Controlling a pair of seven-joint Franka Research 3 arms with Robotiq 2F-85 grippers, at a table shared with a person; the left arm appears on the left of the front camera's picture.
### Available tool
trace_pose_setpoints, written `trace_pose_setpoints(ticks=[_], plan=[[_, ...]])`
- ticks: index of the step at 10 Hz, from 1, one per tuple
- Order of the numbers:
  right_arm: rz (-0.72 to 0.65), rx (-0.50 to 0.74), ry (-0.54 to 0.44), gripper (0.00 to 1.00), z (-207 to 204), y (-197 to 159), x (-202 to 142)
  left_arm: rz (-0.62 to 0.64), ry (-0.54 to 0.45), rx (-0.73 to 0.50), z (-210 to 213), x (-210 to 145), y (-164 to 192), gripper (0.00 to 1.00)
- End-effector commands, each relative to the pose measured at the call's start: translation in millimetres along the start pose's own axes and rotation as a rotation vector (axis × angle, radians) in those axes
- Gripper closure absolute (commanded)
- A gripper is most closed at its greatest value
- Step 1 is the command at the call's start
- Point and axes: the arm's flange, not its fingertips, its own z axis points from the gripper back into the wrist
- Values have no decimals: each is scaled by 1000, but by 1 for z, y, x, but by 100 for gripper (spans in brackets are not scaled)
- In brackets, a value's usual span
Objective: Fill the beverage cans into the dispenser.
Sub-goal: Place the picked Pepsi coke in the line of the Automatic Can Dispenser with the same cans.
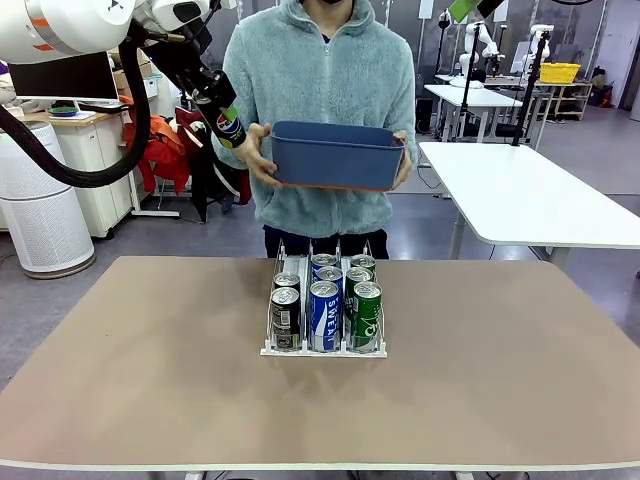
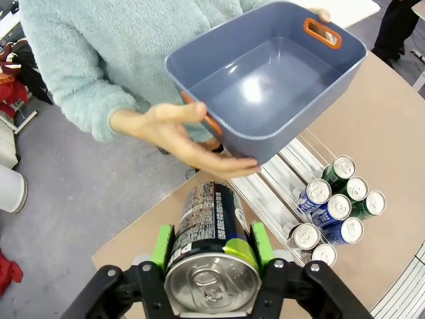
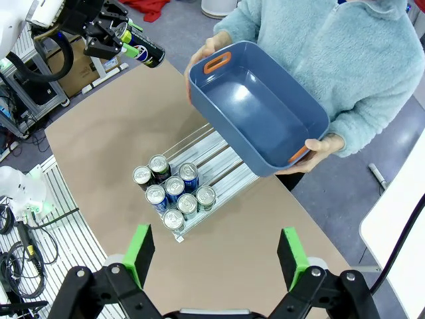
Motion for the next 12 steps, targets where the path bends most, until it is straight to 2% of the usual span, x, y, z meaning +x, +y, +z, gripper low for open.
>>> trace_pose_setpoints(ticks=[1,2,4,7,9,12], plan=[[6,15,-12,1,0,1,-2,-13,-10,-14,2,-2,3,100],[6,15,-12,1,0,1,-2,0,0,0,0,0,0,42],[6,15,-12,1,0,1,-2,41,35,-37,2,-8,-13,42],[6,15,-12,1,0,1,-2,-14,145,-212,4,-39,-61,42],[6,15,-12,1,0,1,-2,1,196,-245,-6,-66,-104,42],[6,15,-12,1,0,1,-2,125,270,-236,-11,-103,-138,42]])
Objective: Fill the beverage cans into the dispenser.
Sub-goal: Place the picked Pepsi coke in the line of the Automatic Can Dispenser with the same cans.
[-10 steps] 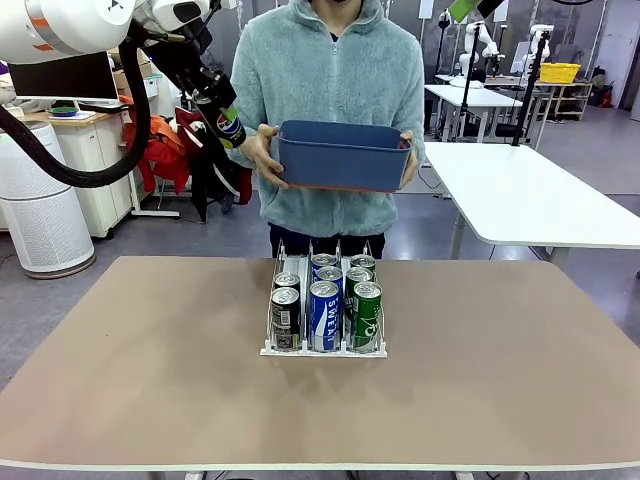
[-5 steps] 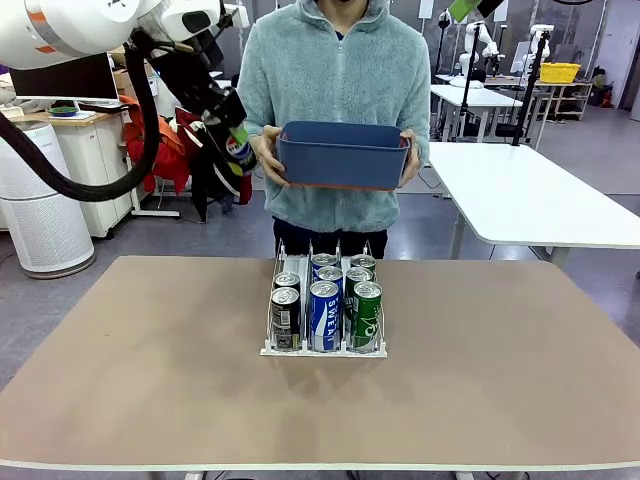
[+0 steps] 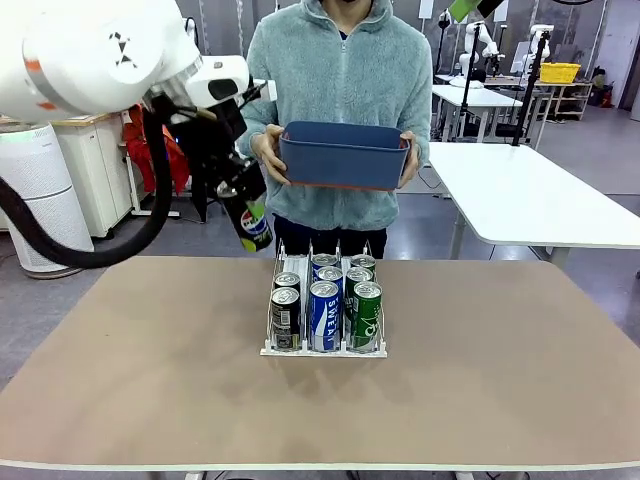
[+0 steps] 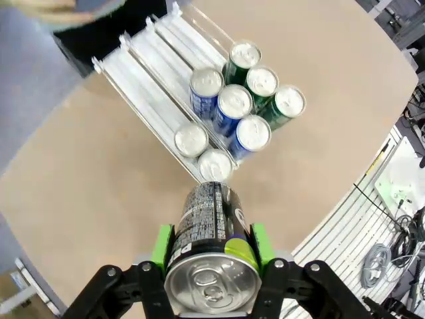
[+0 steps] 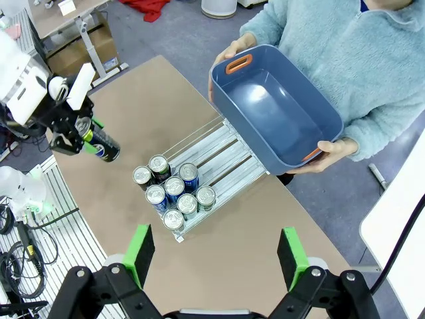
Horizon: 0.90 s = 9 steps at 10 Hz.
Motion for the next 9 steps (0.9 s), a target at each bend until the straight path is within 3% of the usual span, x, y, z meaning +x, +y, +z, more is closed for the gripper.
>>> trace_pose_setpoints(ticks=[1,4,5,9], plan=[[6,15,-12,1,0,1,-2,115,-12,-81,2,-28,-20,42],[6,15,-12,1,0,1,-2,161,15,-95,8,-57,-21,42],[6,15,-12,1,0,1,-2,135,24,-84,-9,-39,-24,42],[6,15,-12,1,0,1,-2,135,24,-84,-9,-39,-24,42]])
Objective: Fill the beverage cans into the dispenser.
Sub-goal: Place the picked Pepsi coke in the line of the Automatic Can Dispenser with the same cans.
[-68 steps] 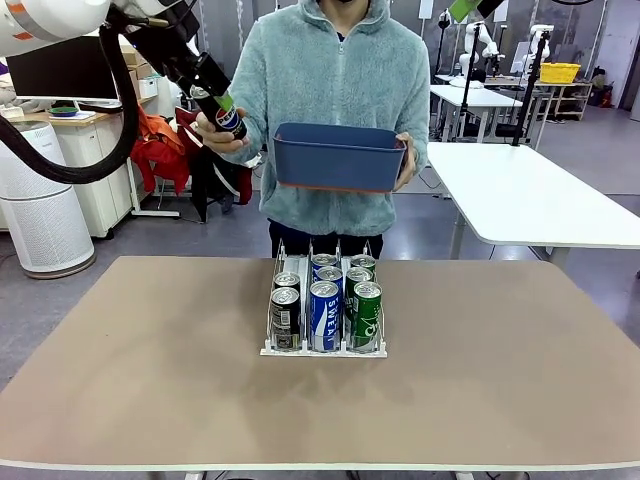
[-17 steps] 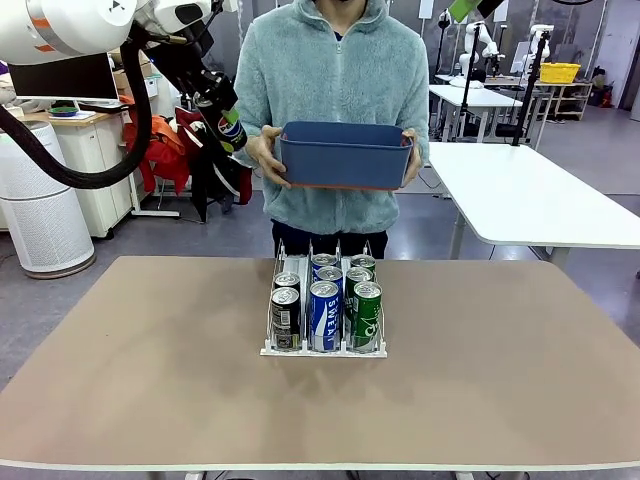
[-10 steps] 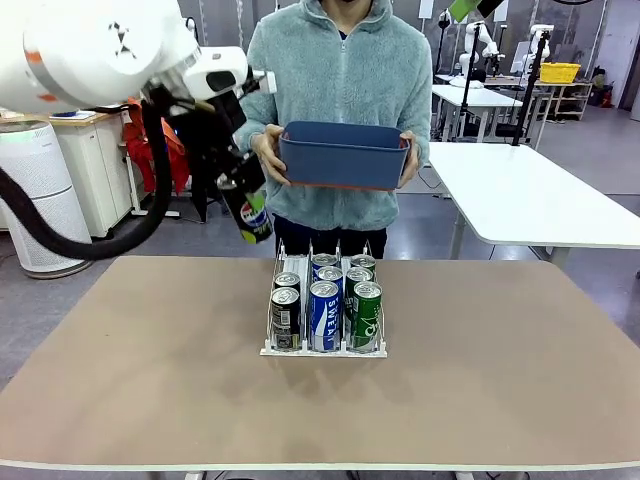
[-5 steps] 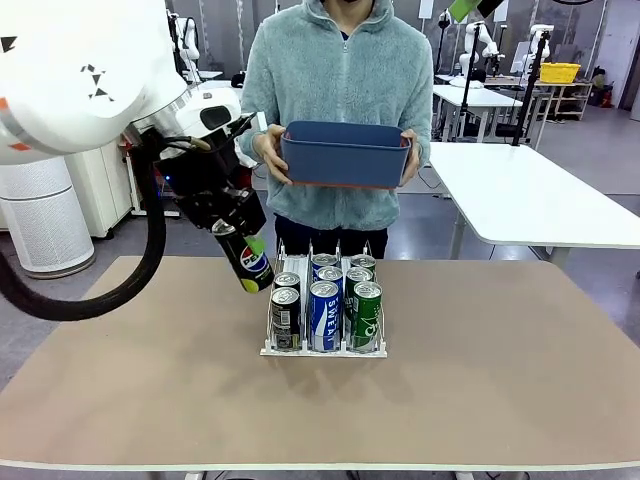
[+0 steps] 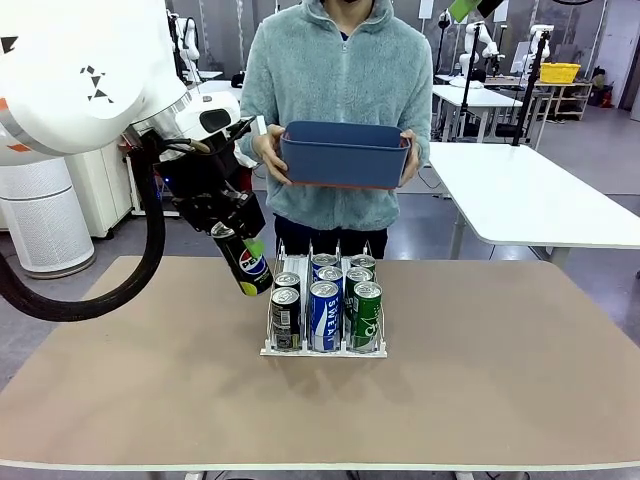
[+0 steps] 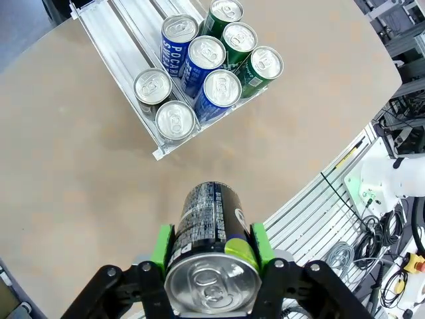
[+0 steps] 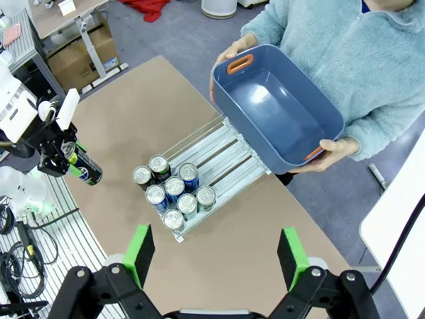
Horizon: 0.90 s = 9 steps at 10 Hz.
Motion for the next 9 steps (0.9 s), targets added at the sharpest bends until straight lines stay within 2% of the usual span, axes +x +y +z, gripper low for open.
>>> trace_pose_setpoints(ticks=[1,2,3,4,6,7,8,9], plan=[[6,15,-12,1,0,1,-2,-10,-18,6,3,5,0,42],[6,15,-12,1,0,1,-2,0,0,0,0,0,0,42],[6,15,-12,1,0,1,-2,72,21,77,-8,2,-23,42],[6,15,-12,1,0,1,-2,109,-1,126,-24,8,-48,42],[6,15,-12,1,0,1,-2,29,10,239,-36,1,-74,42],[6,15,-12,1,0,1,-2,38,-10,282,-48,4,-83,42],[6,15,-12,1,0,1,-2,7,10,334,-59,3,-89,42],[6,15,-12,1,0,1,-2,-49,34,317,-66,-5,-90,42]])
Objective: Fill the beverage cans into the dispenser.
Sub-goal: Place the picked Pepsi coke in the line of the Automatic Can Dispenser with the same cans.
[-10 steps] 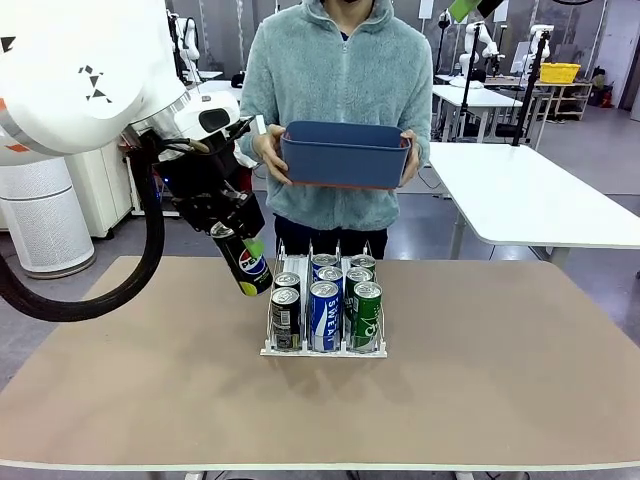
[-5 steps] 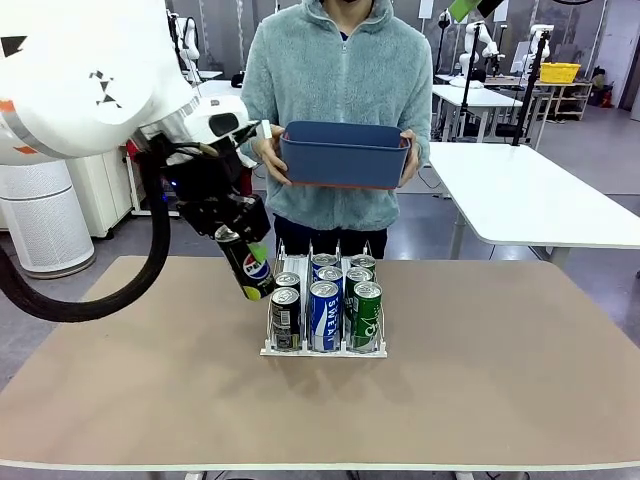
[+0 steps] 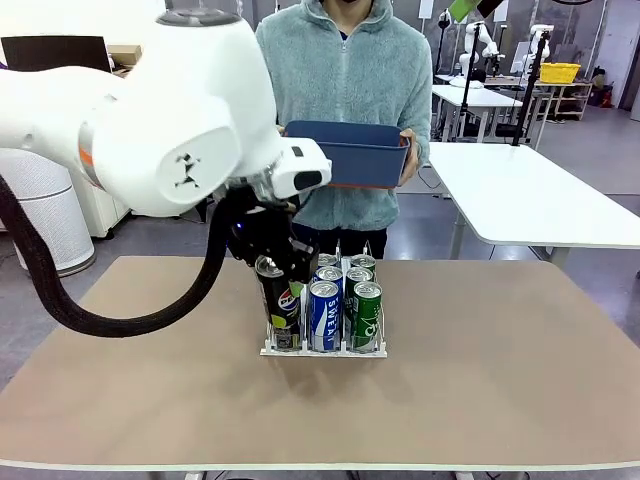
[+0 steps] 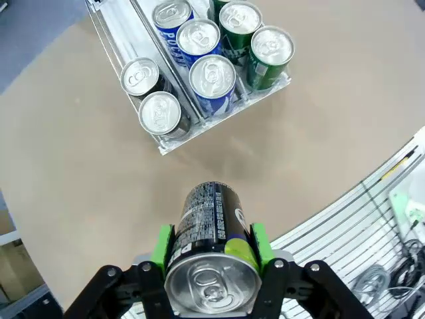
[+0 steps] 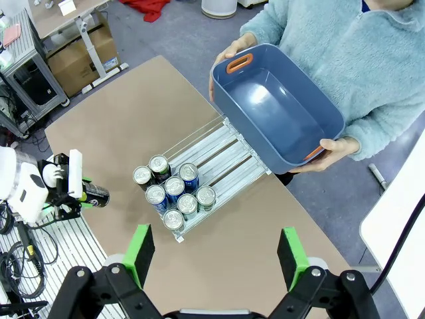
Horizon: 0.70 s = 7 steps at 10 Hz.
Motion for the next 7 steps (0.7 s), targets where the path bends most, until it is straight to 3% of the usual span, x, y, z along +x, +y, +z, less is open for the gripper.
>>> trace_pose_setpoints(ticks=[1,3,4,7], plan=[[5,15,-12,1,0,1,-2,-38,-22,26,-17,7,4,42],[5,15,-12,1,0,1,-2,-104,-30,7,-17,8,6,42],[5,15,-12,1,0,1,-2,-37,2,25,-18,5,1,42],[5,15,-12,1,0,1,-2,-56,3,18,-23,7,1,42]])
